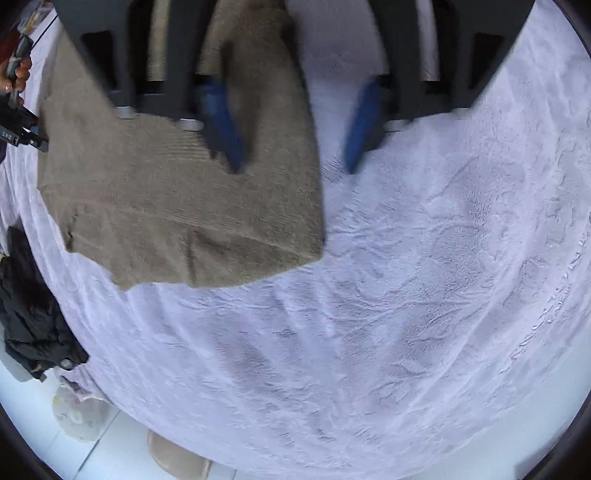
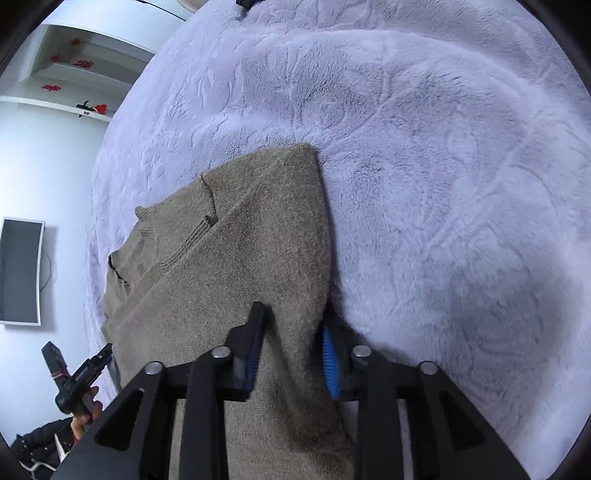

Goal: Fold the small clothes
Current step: 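Pinch the sweater side with the right tool and fold it inward, then open the right tool and withdraw both tools from the sweater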

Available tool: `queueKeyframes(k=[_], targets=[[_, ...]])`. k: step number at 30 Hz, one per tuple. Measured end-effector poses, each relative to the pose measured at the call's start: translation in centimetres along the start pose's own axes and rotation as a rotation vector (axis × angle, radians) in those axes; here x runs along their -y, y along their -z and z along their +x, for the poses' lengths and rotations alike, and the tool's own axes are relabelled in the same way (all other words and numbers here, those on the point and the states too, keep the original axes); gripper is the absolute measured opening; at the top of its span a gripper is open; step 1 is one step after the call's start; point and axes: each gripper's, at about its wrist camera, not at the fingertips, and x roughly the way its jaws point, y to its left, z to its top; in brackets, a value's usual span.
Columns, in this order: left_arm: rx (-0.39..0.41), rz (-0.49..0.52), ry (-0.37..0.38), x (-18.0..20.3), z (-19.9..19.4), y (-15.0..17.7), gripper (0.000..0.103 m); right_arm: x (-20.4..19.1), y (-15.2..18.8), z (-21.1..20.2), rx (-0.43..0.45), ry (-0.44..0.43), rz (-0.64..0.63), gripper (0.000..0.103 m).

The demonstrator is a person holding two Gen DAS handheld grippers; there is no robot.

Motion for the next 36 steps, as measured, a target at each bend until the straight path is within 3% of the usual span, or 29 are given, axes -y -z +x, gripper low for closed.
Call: queueKeyframes(k=[1, 5, 9, 12, 15, 19, 26, 36], targets=[[0.008, 0.006, -0.002, 0.1, -0.5, 0.3, 0.081, -0.3, 0.2, -0.3, -0.001, 0.015, -0.003, 0.045], [-0.004, 0.026, -0.039, 1.0, -1.7, 1.1, 0.098, -1.4, 1.0, -1.9, 0.011, 0.040, -0.017, 0.046], [-0.019, 0.057, -0.062, 2.3, -3.3, 2.6, 0.099, -2.5, 2.1, -3.5, 0.015, 0.057, -0.047, 0.056], [-0.036, 0.078, -0.073, 3.2, -4.5, 3.9, 0.099, -3.3, 3.3, -4.4, 0.004, 0.057, -0.067, 0.057], [-0.053, 0.101, -0.070, 4.5, -5.8, 5.3, 0.099, -4.4, 5.0, -5.1, -0.020, 0.072, -0.104, 0.073], [-0.080, 0.116, -0.071, 6.1, -7.5, 7.7, 0.099, -5.7, 7.7, -5.6, -0.064, 0.104, -0.168, 0.081], [-0.142, 0.119, -0.078, 8.3, -8.9, 11.5, 0.099, -7.9, 12.9, -6.6, -0.095, 0.199, -0.336, 0.084], [-0.208, 0.125, -0.087, 10.5, -9.4, 14.9, 0.099, -6.7, 15.9, -7.5, -0.162, 0.206, -0.312, 0.084]])
